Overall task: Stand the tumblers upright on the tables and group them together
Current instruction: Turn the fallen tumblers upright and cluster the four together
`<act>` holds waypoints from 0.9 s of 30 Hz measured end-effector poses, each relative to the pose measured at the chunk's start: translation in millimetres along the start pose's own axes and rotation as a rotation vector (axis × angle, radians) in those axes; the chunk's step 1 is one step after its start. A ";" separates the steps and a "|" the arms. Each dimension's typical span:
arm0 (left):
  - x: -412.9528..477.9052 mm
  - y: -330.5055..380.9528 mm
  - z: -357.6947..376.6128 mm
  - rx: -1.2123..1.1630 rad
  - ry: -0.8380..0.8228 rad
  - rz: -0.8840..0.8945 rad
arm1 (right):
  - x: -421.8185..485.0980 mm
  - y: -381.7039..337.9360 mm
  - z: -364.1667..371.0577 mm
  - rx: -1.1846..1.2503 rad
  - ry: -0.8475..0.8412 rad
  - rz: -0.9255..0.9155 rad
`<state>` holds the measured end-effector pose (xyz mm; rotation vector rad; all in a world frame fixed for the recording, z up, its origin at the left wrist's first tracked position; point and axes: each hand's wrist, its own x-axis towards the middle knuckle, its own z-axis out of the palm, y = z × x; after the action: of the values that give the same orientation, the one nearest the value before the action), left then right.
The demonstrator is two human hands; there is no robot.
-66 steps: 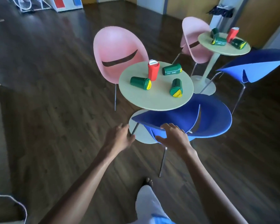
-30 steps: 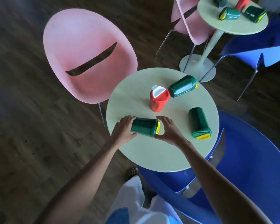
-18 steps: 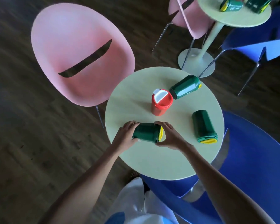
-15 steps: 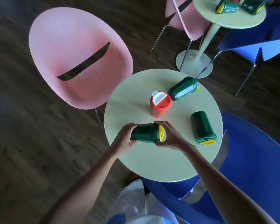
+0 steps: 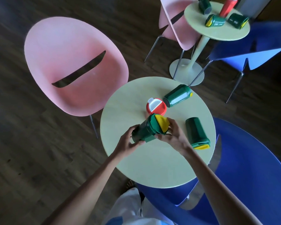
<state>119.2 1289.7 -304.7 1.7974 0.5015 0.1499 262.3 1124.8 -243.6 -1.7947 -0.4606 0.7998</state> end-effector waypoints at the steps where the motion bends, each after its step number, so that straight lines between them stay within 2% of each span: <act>1: -0.7 -1.0 0.3 0.005 -0.021 -0.009 | -1.9 -0.3 -0.1 0.001 0.001 0.001; 5: -0.3 0.5 -4.2 0.045 -0.069 -0.049 | -6.6 4.3 -2.8 -0.057 -0.011 -0.014; 12: 6.1 20.3 -11.0 -0.036 -0.163 -0.053 | -11.1 5.8 -1.4 -0.158 -0.074 -0.012; 27: -0.9 1.2 -12.3 0.017 -0.098 -0.099 | -4.7 20.6 24.2 -0.249 -0.125 -0.012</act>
<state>114.3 1300.0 -299.9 1.7827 0.5218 -0.0114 240.5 1130.6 -266.4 -1.9750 -0.6766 0.8800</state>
